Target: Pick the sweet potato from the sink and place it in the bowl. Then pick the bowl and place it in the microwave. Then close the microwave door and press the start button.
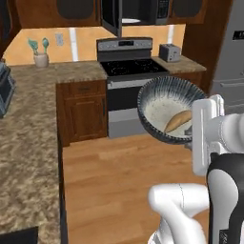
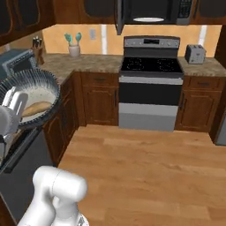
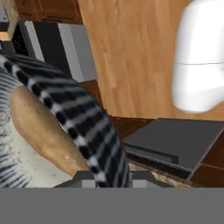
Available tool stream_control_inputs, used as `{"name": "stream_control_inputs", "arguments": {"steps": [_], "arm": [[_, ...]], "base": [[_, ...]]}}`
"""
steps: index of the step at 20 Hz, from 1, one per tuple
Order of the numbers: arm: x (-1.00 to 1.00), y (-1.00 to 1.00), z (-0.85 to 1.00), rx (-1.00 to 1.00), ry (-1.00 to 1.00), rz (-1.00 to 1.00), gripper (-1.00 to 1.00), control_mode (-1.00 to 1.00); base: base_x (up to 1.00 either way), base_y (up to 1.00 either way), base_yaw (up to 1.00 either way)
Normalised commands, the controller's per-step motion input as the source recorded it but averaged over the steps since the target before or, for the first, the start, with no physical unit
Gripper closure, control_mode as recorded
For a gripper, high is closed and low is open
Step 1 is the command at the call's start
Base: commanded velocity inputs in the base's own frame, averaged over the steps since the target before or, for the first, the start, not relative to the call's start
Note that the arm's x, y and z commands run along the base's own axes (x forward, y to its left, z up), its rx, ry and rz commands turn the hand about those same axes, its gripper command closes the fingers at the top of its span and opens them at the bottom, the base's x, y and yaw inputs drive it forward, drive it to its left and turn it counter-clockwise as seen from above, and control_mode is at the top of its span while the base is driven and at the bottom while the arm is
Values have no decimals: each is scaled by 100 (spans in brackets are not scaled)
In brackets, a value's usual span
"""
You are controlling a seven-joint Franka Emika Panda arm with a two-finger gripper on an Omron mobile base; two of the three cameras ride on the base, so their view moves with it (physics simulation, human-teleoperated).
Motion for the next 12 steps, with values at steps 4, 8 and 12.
{"name": "stream_control_inputs", "arguments": {"steps": [4, 8, 12], "arm": [[0, 0, 0, 0, 0, 0, 100, 100], [0, 0, 0, 0, 0, 0, 100, 100], [0, 0, 0, 0, 0, 0, 100, 100]], "base": [[77, -100, -32], [100, -99, -6], [100, -99, 0]]}}
